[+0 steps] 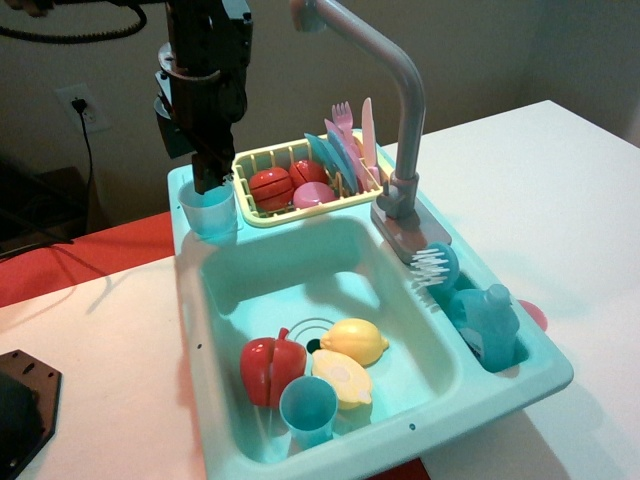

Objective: Put cup from counter to sink

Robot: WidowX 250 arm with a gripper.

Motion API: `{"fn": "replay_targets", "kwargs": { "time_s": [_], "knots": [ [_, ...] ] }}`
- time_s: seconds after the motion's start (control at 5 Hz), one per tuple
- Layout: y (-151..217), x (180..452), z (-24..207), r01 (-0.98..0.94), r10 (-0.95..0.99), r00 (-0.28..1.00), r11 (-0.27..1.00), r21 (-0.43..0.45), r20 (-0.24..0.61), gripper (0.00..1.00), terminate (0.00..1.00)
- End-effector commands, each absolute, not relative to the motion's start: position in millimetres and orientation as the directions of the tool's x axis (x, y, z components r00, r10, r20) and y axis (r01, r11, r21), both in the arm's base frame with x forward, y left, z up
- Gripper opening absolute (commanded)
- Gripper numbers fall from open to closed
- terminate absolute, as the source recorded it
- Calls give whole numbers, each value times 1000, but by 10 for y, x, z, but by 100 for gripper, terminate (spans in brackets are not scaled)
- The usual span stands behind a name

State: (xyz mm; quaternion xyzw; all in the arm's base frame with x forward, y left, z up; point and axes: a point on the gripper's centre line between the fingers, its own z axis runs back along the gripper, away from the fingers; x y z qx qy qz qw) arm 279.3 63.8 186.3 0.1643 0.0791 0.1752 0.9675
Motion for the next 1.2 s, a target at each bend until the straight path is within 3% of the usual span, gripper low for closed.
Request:
{"fn": "replay_targets", "kwargs": {
  "time_s": [0.0, 0.4, 1.0],
  "knots": [
    [638, 2793, 1863, -313, 365, 926, 885, 346, -95, 100, 0],
    [480, 2842, 1869, -319, 365, 928, 885, 339, -79, 100, 0],
    [614, 2697, 1535, -339, 413, 902, 857, 389, -125, 100, 0]
  ]
}}
